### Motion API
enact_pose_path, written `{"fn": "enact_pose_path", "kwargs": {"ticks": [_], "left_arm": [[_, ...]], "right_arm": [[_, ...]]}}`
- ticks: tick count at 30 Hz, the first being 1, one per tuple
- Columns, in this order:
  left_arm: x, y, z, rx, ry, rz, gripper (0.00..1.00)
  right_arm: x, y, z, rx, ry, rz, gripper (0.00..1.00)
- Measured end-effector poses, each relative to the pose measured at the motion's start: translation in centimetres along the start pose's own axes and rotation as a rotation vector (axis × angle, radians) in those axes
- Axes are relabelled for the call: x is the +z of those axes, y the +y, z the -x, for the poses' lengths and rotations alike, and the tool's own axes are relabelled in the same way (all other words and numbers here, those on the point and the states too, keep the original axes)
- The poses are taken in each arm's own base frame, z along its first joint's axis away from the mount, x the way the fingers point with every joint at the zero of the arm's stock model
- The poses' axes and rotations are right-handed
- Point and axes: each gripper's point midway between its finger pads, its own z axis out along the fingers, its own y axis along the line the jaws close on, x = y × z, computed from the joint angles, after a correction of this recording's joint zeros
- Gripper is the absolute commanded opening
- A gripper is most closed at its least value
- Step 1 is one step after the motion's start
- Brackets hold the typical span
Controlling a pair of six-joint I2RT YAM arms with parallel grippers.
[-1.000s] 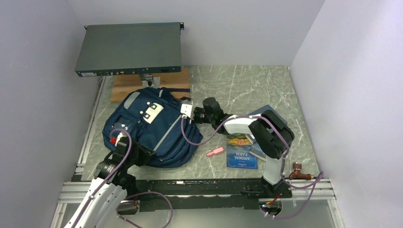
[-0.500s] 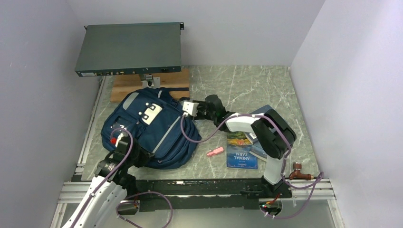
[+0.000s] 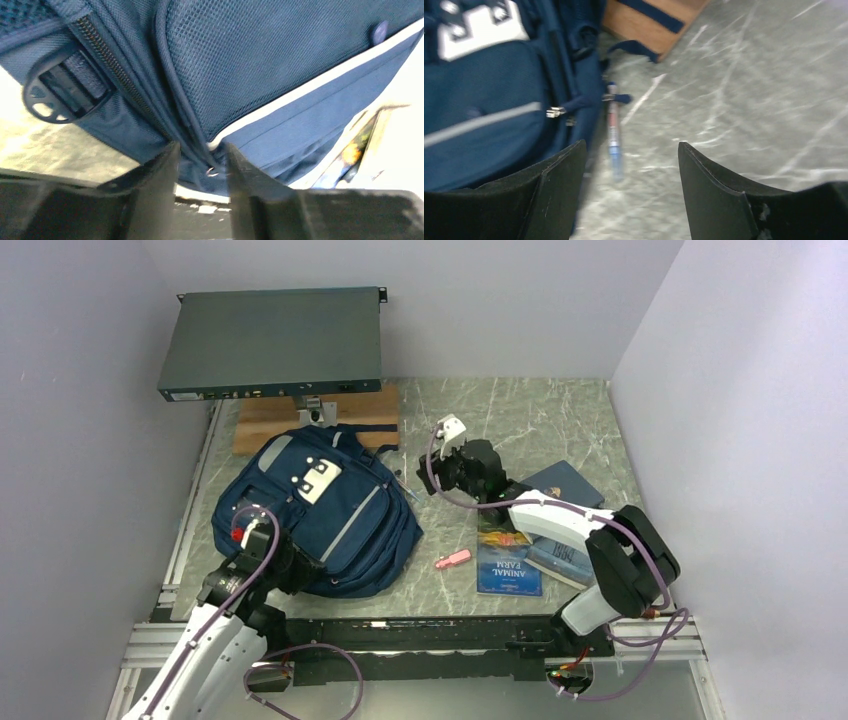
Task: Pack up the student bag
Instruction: Zip the student bag at the center of the board, then unzip the student bag at the center of the board.
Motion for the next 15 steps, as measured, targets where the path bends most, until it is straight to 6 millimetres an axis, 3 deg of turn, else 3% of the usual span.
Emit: {"fn": "enact_pose_path", "kwargs": {"ticks": [1, 5, 8, 12, 15], "left_arm": [[-0.2, 0.2, 0.0, 0.005, 0.005, 0.014, 0.69], [-1.6, 0.3, 0.4, 0.018, -0.005, 0.040, 0.97], [-3.6, -1.1, 1.7, 0.036, -0.048, 0.019, 1.00], [-6.9, -4.4, 3.9, 0.131, -0.111, -0.050, 1.00], [-8.7, -6.5, 5.7, 0.242, -0.144, -0.049, 1.00]], "right_arm": [[-0.1, 1.0, 0.1, 0.088, 0.001, 0.029, 0.70], [-0.2, 5.1, -0.2, 0.339, 0.040, 0.140, 0.71], [-0.6, 9.9, -0.1, 0.404, 0.074, 0.240, 0.71], [-1.3, 16.5, 1.6, 0.404, 0.091, 0.391, 0.69], [-2.1, 19.1, 2.1, 0.400, 0.093, 0.470, 0.62]]}}
